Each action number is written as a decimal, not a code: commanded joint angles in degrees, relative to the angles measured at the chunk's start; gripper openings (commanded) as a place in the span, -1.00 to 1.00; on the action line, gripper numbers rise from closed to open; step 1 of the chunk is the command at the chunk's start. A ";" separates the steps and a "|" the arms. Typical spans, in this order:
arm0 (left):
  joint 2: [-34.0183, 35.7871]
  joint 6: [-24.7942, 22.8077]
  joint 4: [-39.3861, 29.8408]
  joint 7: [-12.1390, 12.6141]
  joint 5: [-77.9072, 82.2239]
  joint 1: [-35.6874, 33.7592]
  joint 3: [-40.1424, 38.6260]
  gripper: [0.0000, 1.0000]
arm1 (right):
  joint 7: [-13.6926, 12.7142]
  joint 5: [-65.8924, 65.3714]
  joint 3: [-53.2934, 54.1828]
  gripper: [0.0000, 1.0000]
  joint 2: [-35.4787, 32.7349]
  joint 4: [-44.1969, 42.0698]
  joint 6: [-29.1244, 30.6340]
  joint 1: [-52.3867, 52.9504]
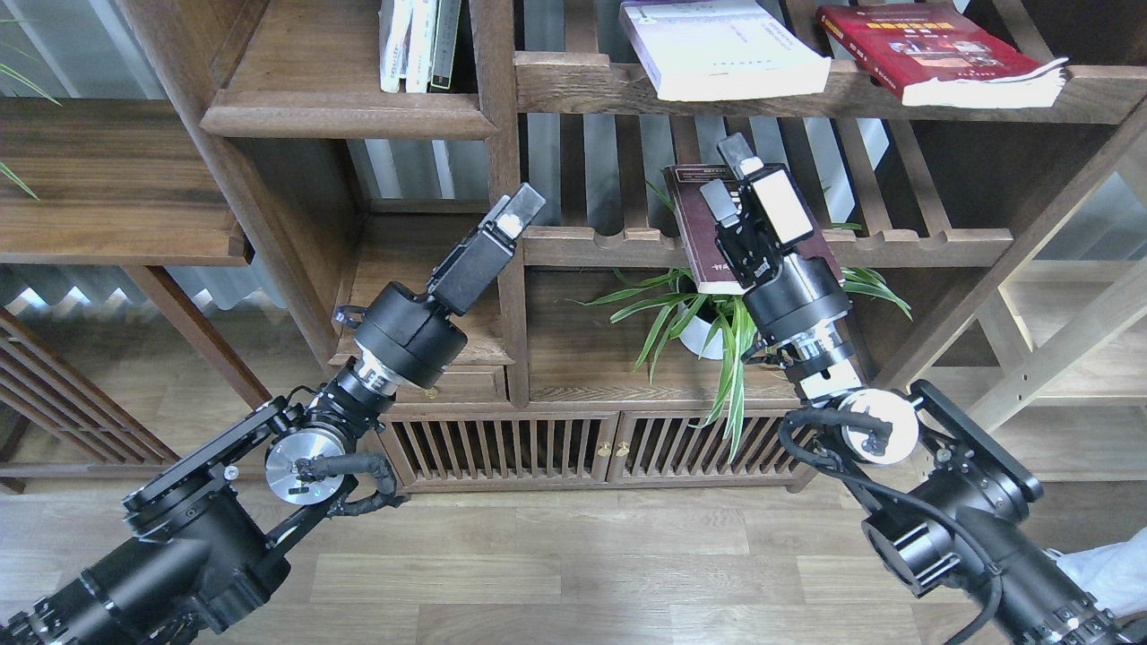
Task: Organize books on shelf
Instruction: 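Reach the right gripper toward the maroon book on the middle shelf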
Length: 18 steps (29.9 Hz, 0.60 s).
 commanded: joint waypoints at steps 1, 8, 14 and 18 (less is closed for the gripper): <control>-0.40 0.00 -0.16 0.84 0.00 0.10 0.01 0.94 | 0.00 0.00 0.00 0.99 -0.01 -0.01 0.01 -0.06; -0.49 0.00 -0.16 0.93 0.09 0.54 0.10 0.99 | 0.00 0.00 0.00 0.99 -0.01 -0.01 0.18 -0.33; -0.58 0.00 -0.25 0.93 0.09 0.45 0.10 0.99 | 0.00 0.00 0.00 0.99 -0.01 -0.01 0.18 -0.33; -0.40 0.00 -0.25 0.93 0.09 0.54 0.01 0.99 | 0.00 0.00 0.00 0.99 -0.01 -0.01 0.10 -0.33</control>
